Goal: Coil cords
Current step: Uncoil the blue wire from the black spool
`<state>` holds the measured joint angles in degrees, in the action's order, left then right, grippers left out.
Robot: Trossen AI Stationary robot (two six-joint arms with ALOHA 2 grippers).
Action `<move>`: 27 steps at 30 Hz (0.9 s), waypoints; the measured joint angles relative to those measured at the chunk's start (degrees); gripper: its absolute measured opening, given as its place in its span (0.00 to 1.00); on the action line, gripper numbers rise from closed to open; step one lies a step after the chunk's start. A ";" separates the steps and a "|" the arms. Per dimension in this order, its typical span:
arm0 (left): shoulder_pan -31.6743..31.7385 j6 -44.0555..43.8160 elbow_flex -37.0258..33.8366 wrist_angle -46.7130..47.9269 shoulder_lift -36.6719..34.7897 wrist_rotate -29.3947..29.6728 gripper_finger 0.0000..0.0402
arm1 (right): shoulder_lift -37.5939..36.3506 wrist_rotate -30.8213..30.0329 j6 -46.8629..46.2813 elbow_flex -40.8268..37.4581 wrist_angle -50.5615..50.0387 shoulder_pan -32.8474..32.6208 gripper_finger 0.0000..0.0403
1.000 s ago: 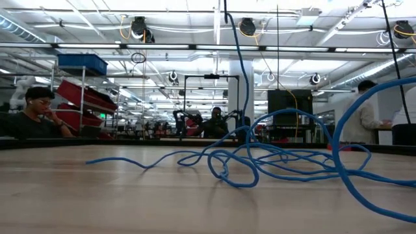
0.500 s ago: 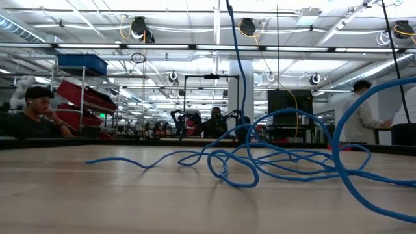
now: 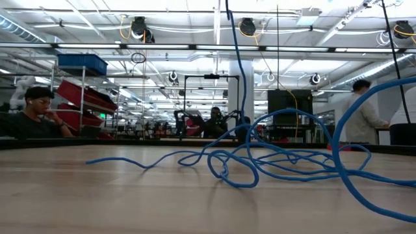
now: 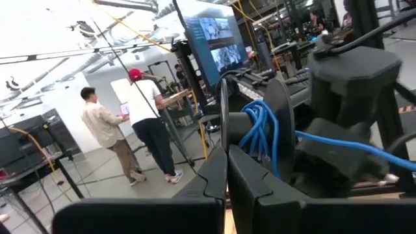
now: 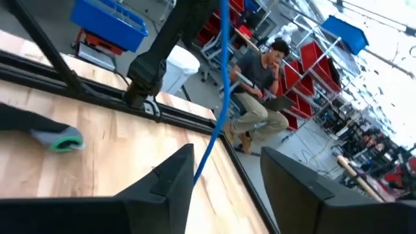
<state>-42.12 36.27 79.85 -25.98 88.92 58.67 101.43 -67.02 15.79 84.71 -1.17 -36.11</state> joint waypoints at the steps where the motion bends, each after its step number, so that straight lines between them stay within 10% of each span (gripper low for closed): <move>1: -0.01 0.02 0.00 0.00 0.00 -0.02 0.02 | 0.00 0.86 -0.10 0.00 0.11 0.32 0.38; 14: -0.01 0.05 0.00 -0.01 0.00 -0.04 0.02 | 0.00 8.91 -3.95 0.02 -0.26 1.73 0.02; 27: 0.44 4.96 0.00 6.73 -0.08 6.85 0.02 | -1.56 7.50 2.12 0.11 6.57 -8.03 0.00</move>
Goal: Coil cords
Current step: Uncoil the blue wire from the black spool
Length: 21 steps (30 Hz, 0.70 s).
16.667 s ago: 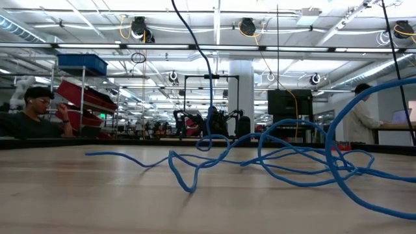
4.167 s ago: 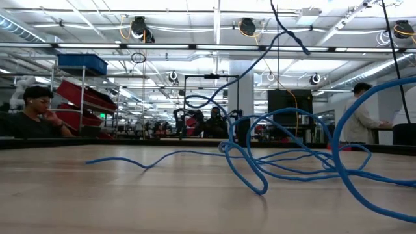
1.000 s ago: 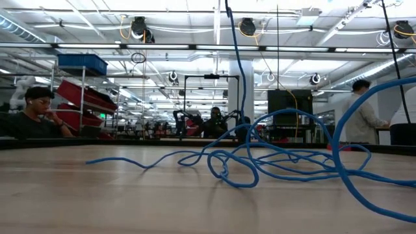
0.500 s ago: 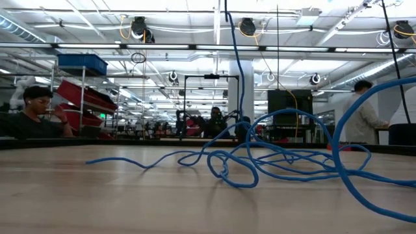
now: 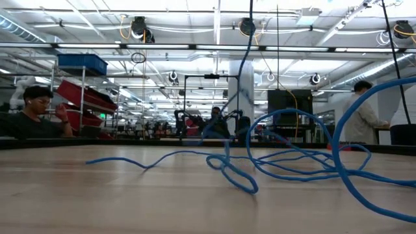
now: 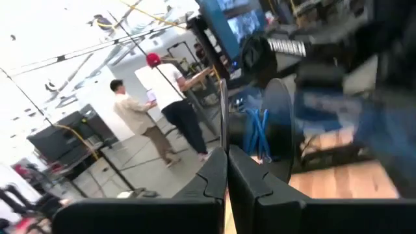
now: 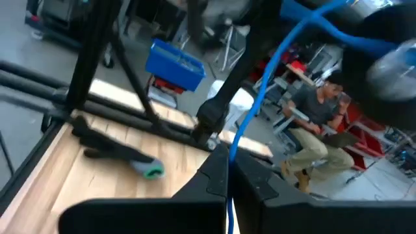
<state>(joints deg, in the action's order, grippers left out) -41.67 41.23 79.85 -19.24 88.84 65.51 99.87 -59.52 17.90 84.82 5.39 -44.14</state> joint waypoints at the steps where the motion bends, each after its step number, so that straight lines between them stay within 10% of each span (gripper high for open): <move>1: -0.02 0.18 0.00 1.79 0.02 0.00 0.02 | -0.36 -0.48 1.06 0.00 1.41 -0.48 0.00; 15: -2.99 11.54 0.00 11.87 0.06 0.84 0.01 | -3.23 -25.80 11.55 0.00 0.50 -5.98 0.00; 21: -7.09 19.54 0.00 6.03 0.06 4.20 0.01 | -3.23 -27.19 2.42 0.00 -11.16 -4.90 0.00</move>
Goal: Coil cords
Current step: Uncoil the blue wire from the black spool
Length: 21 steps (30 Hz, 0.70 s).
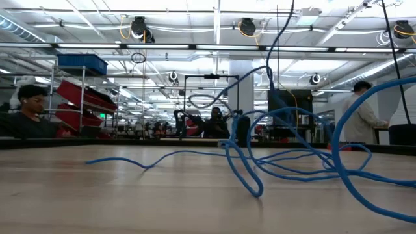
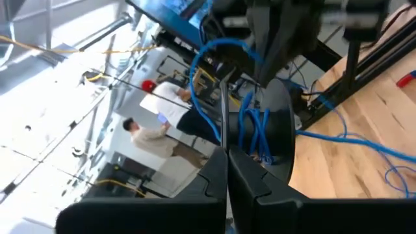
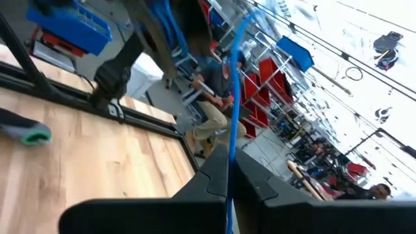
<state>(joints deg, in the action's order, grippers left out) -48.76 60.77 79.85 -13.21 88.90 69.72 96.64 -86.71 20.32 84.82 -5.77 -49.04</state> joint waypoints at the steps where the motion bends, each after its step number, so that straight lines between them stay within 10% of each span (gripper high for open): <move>1: -0.55 0.87 0.00 -0.68 0.00 0.17 0.01 | 0.00 0.02 -2.18 0.00 -2.52 0.31 0.00; 21: -4.56 7.12 0.00 -16.00 0.00 0.17 0.00 | 0.00 30.02 -34.65 0.00 -35.31 10.08 0.01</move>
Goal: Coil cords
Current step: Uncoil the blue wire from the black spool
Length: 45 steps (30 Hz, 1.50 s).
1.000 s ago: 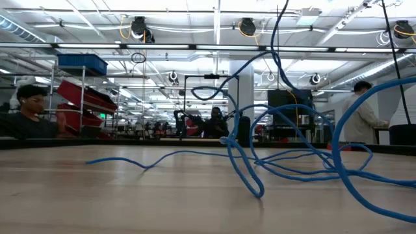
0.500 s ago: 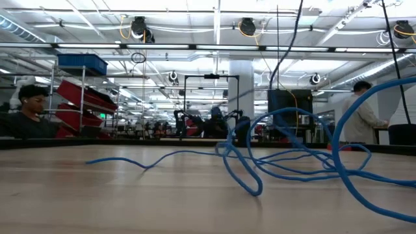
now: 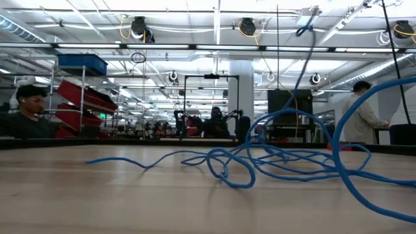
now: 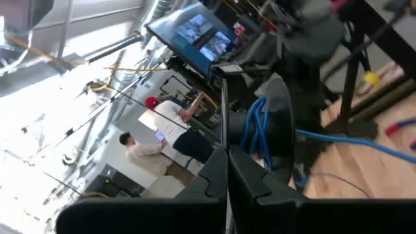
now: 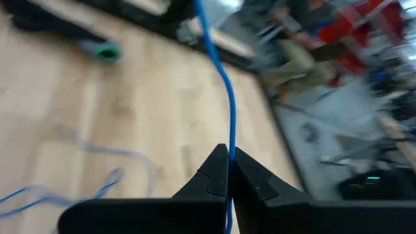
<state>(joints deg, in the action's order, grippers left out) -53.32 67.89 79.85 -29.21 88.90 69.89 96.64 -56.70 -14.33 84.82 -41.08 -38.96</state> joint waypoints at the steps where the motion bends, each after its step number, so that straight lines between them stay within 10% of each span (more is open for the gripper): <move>1: 0.00 -0.04 0.00 -1.15 0.00 -0.14 0.00 | 0.00 1.93 -0.02 0.00 0.01 0.28 0.01; 28: 4.68 -12.60 0.00 -5.80 0.02 -0.98 0.00 | 0.00 -1.73 18.33 -0.02 28.41 -3.04 0.33; 45: 6.84 -20.54 0.00 0.10 0.00 -8.91 0.00 | 0.00 -2.05 22.88 -0.02 36.97 -3.03 0.33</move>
<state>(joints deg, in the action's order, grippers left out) -46.48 47.36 79.85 -29.11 88.91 60.98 96.64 -58.75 8.56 84.79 -4.10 -41.99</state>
